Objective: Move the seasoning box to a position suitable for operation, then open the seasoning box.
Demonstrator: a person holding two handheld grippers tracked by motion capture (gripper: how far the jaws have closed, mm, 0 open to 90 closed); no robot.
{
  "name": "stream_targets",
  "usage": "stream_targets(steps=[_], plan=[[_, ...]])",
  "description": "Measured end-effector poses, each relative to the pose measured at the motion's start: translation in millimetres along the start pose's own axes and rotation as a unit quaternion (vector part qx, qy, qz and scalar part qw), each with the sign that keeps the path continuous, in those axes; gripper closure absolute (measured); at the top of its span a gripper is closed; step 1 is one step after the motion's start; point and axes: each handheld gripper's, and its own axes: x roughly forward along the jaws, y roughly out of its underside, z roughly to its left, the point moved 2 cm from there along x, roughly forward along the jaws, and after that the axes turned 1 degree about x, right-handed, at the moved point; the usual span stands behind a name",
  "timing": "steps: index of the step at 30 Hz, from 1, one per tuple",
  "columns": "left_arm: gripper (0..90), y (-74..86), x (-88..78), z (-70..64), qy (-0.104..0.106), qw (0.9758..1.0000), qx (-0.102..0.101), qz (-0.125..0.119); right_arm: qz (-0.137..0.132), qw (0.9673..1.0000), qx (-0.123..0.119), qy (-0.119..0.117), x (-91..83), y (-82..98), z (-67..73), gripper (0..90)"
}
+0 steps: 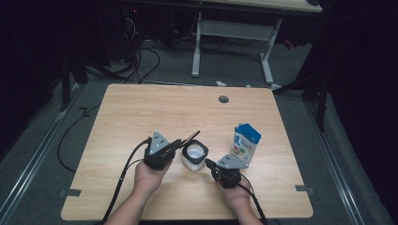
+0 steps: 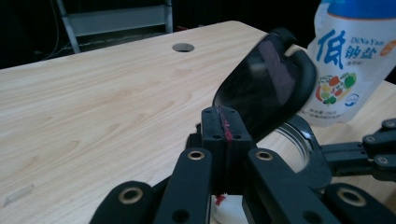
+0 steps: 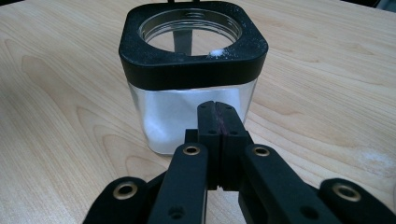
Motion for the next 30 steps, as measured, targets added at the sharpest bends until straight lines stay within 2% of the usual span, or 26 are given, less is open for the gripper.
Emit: stream_targets(steps=[6, 13, 17, 21, 26, 30], plan=[[90.0, 9.0, -1.2, -4.4, 0.006, 1.0000, 0.001, 0.007, 0.001, 1.0000, 0.000, 0.000, -0.6, 0.4, -0.2, 89.8], [89.5, 15.5, -7.1, 0.4, -0.002, 0.9999, -0.003, 0.010, 0.002, 1.0000, 0.002, 0.005, -4.1, 1.1, -2.2, 89.8], [87.8, 17.0, -16.2, 9.8, -0.011, 0.9998, 0.010, 0.012, -0.003, 0.9999, 0.009, 0.012, -8.2, -0.2, -6.5, 89.8], [84.3, 17.6, -30.7, 26.2, -0.028, 0.9992, 0.027, 0.009, -0.003, 0.9997, 0.012, 0.019, -10.8, 1.0, -11.0, 89.8], [77.9, 18.7, -46.4, 44.6, -0.048, 0.9985, 0.026, 0.010, -0.003, 0.9996, 0.015, 0.024, -11.2, 3.1, -16.5, 89.8], [72.9, 21.2, -53.6, 50.6, -0.055, 0.9983, 0.019, 0.003, 0.001, 0.9995, 0.014, 0.027, -11.5, 5.4, -18.4, 89.8]])
